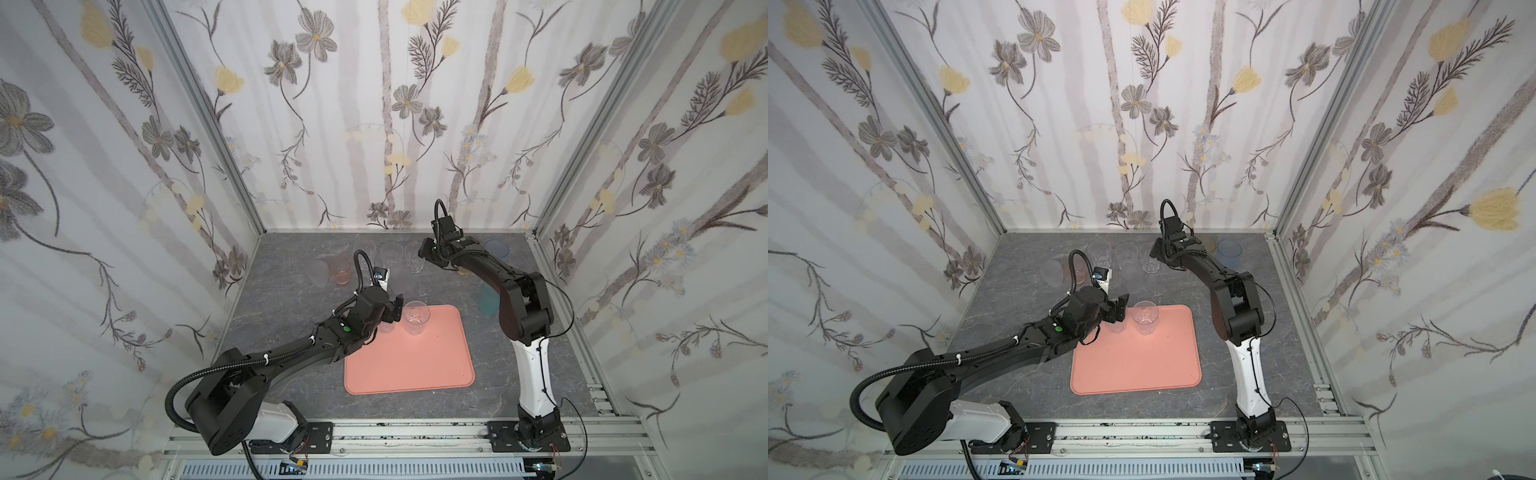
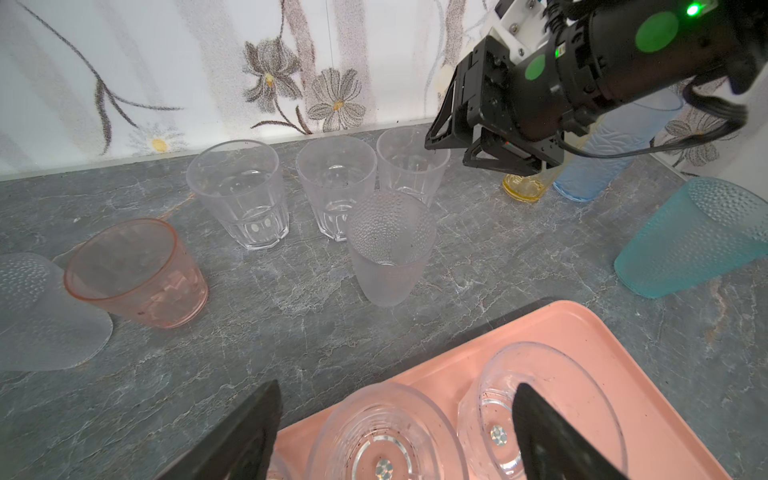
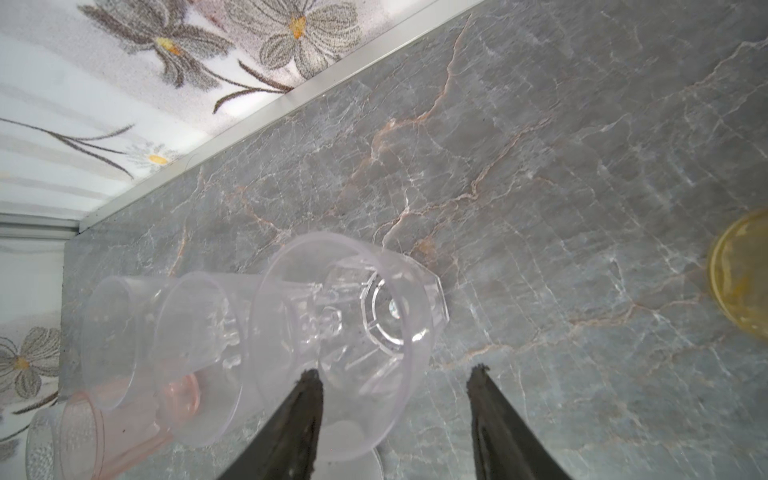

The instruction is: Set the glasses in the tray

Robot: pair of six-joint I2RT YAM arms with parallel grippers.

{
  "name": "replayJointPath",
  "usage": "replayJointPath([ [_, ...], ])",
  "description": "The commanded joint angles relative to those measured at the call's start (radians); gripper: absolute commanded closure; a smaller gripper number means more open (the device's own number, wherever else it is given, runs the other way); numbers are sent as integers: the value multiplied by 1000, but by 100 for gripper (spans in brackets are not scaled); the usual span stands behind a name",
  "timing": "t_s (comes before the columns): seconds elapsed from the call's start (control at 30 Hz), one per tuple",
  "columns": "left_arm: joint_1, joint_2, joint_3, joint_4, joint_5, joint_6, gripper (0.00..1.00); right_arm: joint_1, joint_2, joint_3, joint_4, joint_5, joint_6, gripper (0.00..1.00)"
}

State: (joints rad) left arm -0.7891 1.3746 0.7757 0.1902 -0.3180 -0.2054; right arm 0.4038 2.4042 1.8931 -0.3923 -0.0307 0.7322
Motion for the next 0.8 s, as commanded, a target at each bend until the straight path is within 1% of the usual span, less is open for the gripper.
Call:
replayJointPath([
  [0.0, 1, -7, -4, 31, 0, -3, 11, -12, 48, 45, 46, -25, 30, 44],
  [0.1, 0, -14, -4, 29, -4, -5, 11, -20, 67, 58, 47, -31, 32, 45],
  [0.23, 1, -30, -12, 29, -14, -8, 11, -22, 66, 57, 46, -35, 23, 51],
  [0.3, 0, -32, -15, 29, -13, -9, 11, -22, 63, 58, 43, -35, 14, 56],
  [0.53, 1, -71, -36, 30, -25, -28, 11, -22, 44, 57, 10, -4, -27, 79],
  [0.67, 1, -91, -50, 29, -29, -32, 11, -21, 19, 50, -15, 20, -57, 88],
  [0.77, 1, -99, -55, 29, -27, -35, 11, -15, -7, 32, -28, 38, -79, 91],
])
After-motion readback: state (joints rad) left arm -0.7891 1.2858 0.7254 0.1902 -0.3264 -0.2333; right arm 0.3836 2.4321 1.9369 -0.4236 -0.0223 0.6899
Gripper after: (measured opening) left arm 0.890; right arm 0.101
